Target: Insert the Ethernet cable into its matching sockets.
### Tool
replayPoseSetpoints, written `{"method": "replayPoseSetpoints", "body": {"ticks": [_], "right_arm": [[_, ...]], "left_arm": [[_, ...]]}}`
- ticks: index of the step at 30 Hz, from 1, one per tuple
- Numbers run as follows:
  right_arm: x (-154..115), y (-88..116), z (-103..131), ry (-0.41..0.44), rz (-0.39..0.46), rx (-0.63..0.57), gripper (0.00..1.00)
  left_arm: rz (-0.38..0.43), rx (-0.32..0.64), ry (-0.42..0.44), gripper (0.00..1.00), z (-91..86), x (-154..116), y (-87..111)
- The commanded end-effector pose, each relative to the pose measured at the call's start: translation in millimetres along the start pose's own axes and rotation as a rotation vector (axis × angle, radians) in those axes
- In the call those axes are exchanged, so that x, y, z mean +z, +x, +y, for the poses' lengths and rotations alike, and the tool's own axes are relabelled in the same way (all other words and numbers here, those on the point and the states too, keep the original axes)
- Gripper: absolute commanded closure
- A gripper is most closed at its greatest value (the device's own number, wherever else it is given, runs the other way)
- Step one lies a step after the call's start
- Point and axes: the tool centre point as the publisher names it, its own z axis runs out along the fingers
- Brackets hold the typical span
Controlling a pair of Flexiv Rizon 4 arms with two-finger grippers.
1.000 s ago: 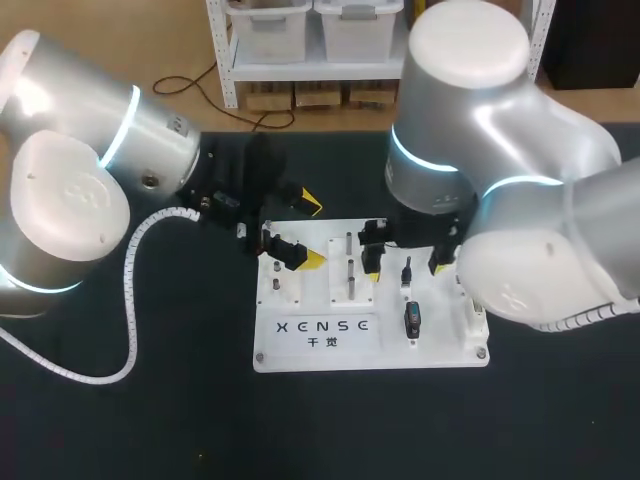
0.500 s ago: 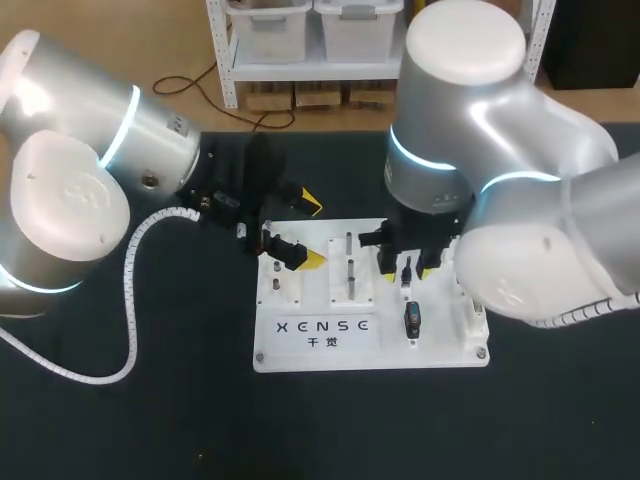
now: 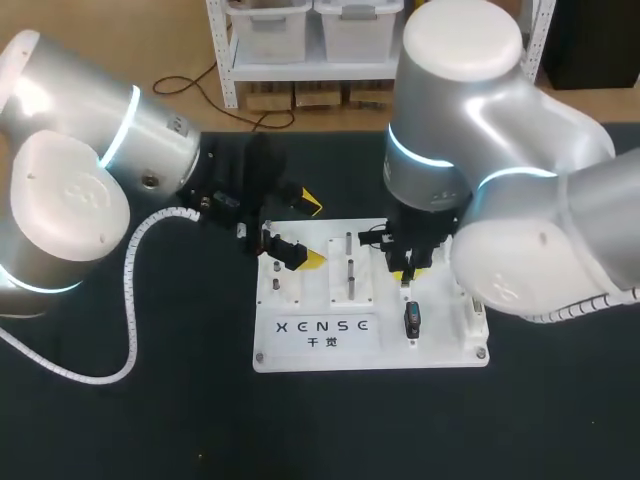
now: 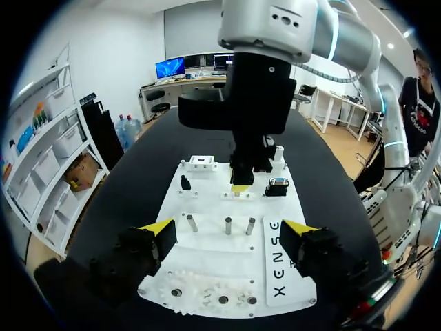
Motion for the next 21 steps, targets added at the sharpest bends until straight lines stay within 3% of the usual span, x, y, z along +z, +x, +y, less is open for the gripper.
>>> {"method": "replayPoseSetpoints", "body": {"ticks": [1, 9, 21], "right_arm": [[0.1, -0.6, 1.3, 0.003, 0.003, 0.002, 1.00], [-6.7, -3.0, -1.7, 0.005, -0.003, 0.009, 1.00], [-39.3, -7.9, -20.1, 0.019, -0.052, 0.035, 1.00]], "left_arm": [[0.004, 0.000, 0.001, 0.00, 0.9, 0.7, -0.3], [0.004, 0.000, 0.001, 0.00, 0.9, 0.7, -0.3], [0.004, 0.000, 0.001, 0.00, 0.9, 0.7, -0.3]]}}
